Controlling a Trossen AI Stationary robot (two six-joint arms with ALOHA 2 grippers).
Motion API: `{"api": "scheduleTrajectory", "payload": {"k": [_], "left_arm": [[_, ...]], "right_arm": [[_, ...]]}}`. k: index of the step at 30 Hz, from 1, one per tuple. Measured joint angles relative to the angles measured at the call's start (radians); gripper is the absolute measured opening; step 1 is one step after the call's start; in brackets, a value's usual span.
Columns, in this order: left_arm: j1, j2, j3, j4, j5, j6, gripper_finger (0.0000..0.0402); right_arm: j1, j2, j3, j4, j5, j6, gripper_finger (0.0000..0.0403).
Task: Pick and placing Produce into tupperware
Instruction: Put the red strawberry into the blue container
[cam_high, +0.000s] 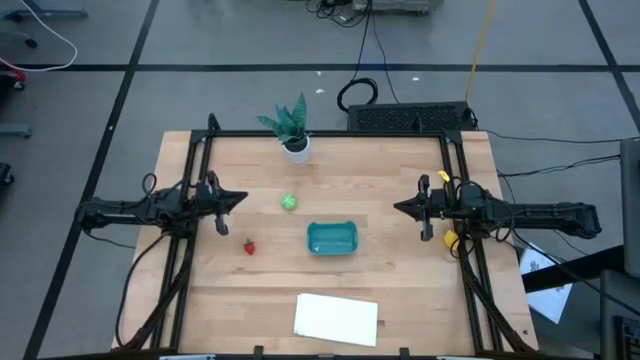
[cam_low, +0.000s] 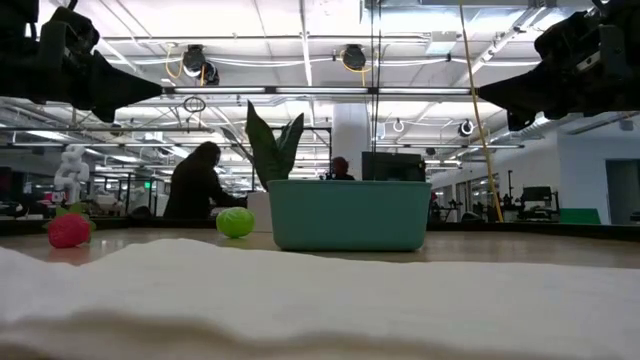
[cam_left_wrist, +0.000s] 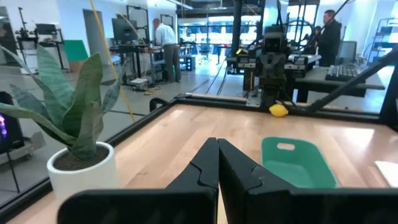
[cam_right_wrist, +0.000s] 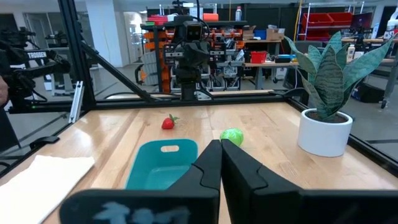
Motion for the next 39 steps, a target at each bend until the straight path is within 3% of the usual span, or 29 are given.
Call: {"api": "scheduleTrajectory", "payload": {"k": [7, 13, 24, 39], "left_arm": [[0.000, 0.004, 0.015, 0.005, 0.001, -0.014, 0.0001], [0.000, 0.071, 0.125, -0.036, 0.020, -0.009, 0.0001], [-0.016, 0.344, 0.464, -0.243, 0.080, -0.031, 0.0001], [-0.037, 0.661, 0.710, -0.419, 0.096, -0.030, 0.0001]], "right_arm": [[0.000, 0.000, 0.000, 0.000, 0.000, 0.000, 0.0000], [0.000, 0.000, 0.000, 0.000, 0.000, 0.000, 0.0000], [0.000, 0.000, 0.000, 0.000, 0.000, 0.000, 0.0000], [0.000, 0.000, 0.000, 0.003, 0.001, 0.000, 0.0000]]}}
